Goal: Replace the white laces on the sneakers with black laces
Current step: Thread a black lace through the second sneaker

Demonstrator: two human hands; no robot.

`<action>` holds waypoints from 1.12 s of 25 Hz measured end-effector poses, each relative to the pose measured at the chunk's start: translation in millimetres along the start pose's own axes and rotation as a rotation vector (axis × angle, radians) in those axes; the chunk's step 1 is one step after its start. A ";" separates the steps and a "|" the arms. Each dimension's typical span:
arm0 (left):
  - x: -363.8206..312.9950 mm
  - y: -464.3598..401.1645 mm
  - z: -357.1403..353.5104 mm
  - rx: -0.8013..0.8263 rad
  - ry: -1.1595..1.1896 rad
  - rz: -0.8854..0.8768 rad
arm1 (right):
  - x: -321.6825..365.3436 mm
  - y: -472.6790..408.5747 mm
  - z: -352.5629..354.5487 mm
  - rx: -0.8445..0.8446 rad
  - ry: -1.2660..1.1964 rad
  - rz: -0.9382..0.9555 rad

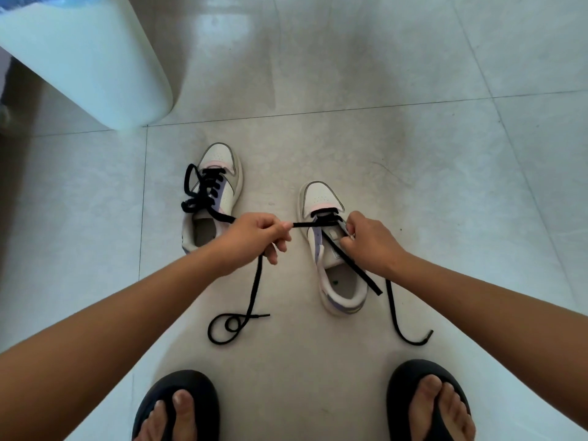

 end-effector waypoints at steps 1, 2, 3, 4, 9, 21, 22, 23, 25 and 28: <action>0.7 -1.0 5.0 0.007 0.022 0.015 | -1.0 -2.0 1.0 0.008 0.017 0.005; 0.7 -1.0 10.6 0.017 0.026 0.030 | 0.6 -2.0 2.5 -0.003 0.058 0.029; -0.5 0.2 15.8 0.032 0.030 0.039 | 6.3 -0.8 5.8 -0.057 0.123 0.097; -3.2 1.8 19.5 0.052 0.034 0.040 | 18.7 2.9 11.5 -0.164 0.197 0.232; -22.0 11.6 8.5 0.158 0.035 0.013 | 107.0 30.6 12.2 -0.476 0.272 0.929; 28.0 59.5 51.3 0.185 -0.015 0.145 | -59.6 -51.1 42.7 -0.144 -1.338 -0.462; 33.3 65.2 59.3 0.180 0.011 0.162 | -65.9 -50.6 39.9 -0.141 -1.371 -0.487; 36.4 71.3 69.2 0.161 0.050 0.175 | -70.2 -50.9 38.3 -0.134 -1.376 -0.503; 40.1 82.7 94.2 0.101 0.156 0.188 | -76.9 -53.0 37.2 -0.128 -1.375 -0.520; 44.7 96.5 135.9 0.003 0.286 0.152 | -75.7 -54.9 42.0 -0.152 -1.395 -0.480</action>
Point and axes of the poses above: each hand's wrist, its own y-axis away from the middle knuckle, its own z-axis out of the back of the hand, x = y × z, the point moved 8 cm from there along -y, towards the middle knuckle, and after that the axes turned 4 degrees about x, right-handed, at the moved point
